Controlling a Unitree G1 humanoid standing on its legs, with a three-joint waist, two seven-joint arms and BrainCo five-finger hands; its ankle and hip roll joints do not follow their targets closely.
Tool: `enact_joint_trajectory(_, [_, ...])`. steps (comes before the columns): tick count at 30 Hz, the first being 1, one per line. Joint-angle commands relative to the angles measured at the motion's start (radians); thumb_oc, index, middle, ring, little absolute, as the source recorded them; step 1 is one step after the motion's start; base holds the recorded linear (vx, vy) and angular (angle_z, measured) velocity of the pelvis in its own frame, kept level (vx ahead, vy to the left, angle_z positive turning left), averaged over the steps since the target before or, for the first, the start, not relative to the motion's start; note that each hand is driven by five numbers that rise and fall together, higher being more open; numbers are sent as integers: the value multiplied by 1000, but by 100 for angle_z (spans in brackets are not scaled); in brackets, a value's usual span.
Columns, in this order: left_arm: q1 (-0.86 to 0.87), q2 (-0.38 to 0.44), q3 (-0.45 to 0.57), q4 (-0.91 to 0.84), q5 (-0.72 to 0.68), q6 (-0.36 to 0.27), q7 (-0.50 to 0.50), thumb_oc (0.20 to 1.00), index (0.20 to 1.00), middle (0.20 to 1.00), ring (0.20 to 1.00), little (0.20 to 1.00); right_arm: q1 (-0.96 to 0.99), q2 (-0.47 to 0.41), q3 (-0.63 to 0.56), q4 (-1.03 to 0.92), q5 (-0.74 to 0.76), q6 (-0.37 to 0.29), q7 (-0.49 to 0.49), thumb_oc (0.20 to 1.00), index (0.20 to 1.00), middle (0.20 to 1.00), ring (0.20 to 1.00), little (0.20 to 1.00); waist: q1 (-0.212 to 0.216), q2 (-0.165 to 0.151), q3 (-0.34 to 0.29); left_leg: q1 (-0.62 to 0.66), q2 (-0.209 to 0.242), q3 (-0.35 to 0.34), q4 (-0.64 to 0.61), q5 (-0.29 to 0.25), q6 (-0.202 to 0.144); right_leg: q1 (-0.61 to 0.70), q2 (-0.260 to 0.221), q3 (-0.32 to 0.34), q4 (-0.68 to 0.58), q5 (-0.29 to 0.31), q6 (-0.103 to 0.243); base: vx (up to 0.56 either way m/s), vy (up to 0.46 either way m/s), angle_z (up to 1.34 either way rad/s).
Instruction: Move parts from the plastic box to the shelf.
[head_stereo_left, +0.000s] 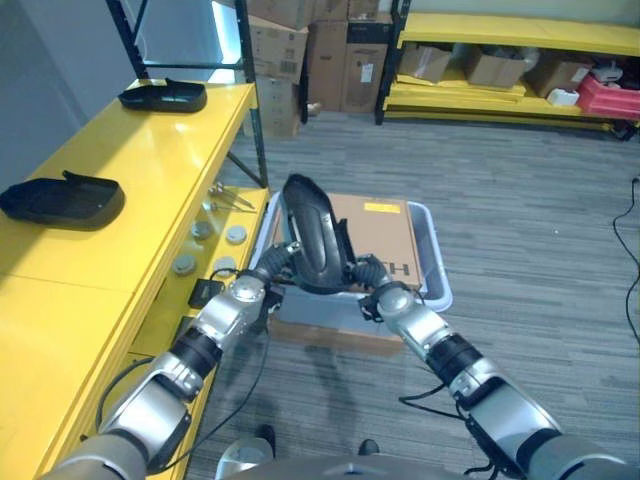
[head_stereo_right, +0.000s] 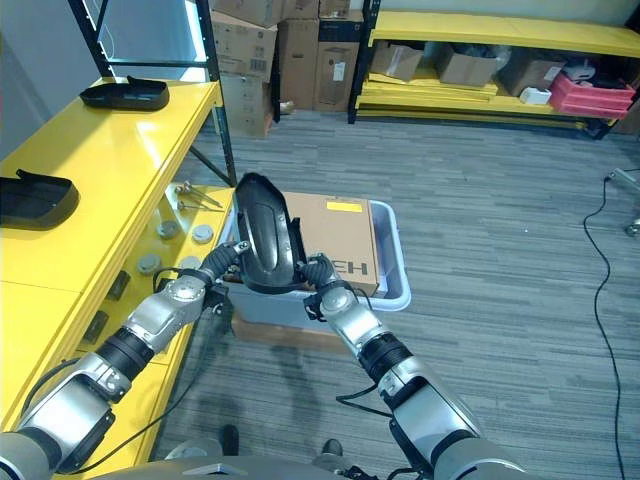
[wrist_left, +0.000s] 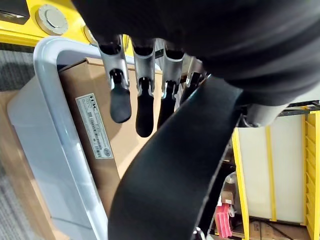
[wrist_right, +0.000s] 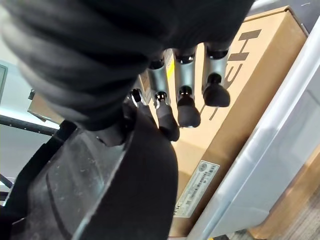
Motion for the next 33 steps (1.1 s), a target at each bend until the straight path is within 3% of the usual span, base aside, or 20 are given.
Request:
enact_joint_trajectory(1, [-155, -51, -88, -4, 26, -125, -46, 200, 200, 200, 200, 200, -163, 14, 21, 33, 13, -62, -2, 200, 200, 200, 200, 200, 43, 16, -43, -5, 37, -19, 17, -45, -28, -22, -70, -21, 67, -54, 93, 0, 0, 0])
enact_joint_trajectory(12, [-135, -36, -66, -70, -30, -205, 8, 200, 200, 200, 200, 200, -133, 26, -10, 23, 193, -73, -40, 200, 200, 200, 200, 200, 47, 19, -43, 2, 38, -22, 9, -40, -31, -15, -69, -25, 66, -55, 92, 0, 0, 0])
enact_joint_trajectory(13, [-126, -30, -51, -89, -52, -237, 35, 200, 200, 200, 200, 200, -124, 40, -36, 9, 342, -105, -95, 1000, 1000, 1000, 1000, 1000, 50, 19, -41, 4, 38, -24, 8, -38, -32, -12, -68, -28, 65, -53, 90, 0, 0, 0])
enact_joint_trajectory(16, [-105, -14, -19, -129, -79, -248, 51, 200, 200, 200, 200, 200, -113, 57, -88, -35, 443, -145, -161, 1000, 1000, 1000, 1000, 1000, 56, 20, -37, 7, 39, -28, 5, -37, -32, -10, -68, -31, 64, -52, 88, 0, 0, 0])
enact_joint_trajectory(19, [-67, -4, 25, -171, -98, -256, 62, 200, 200, 200, 200, 200, -82, 65, -164, -94, 447, -226, -194, 1000, 1000, 1000, 1000, 1000, 57, 22, -36, 4, 41, -26, 7, -40, -28, -12, -69, -33, 64, -54, 86, 0, 0, 0])
enact_joint_trajectory(21, [-41, 9, 50, -184, -93, -274, 65, 200, 200, 200, 200, 200, -47, 49, -212, -163, 438, -244, -193, 1000, 1000, 1000, 1000, 1000, 50, 21, -36, 3, 42, -21, 9, -42, -26, -14, -69, -31, 64, -55, 87, 0, 0, 0])
enact_joint_trajectory(29, [56, 31, 126, -195, -48, -316, 89, 200, 200, 200, 200, 200, 127, 1, -300, -331, 411, -211, -51, 1000, 1000, 1000, 1000, 1000, 14, 11, -45, 6, 48, 6, 4, -40, -20, -23, -64, -14, 62, -59, 87, 2, 4, -4])
enact_joint_trajectory(33, [105, 49, 169, -195, -42, -368, 105, 200, 200, 200, 200, 200, 217, -26, -310, -358, 412, -174, 47, 1000, 1000, 1000, 1000, 1000, 2, 3, -47, 0, 46, 14, 4, -40, -18, -32, -63, -3, 62, -60, 88, -13, 0, -13])
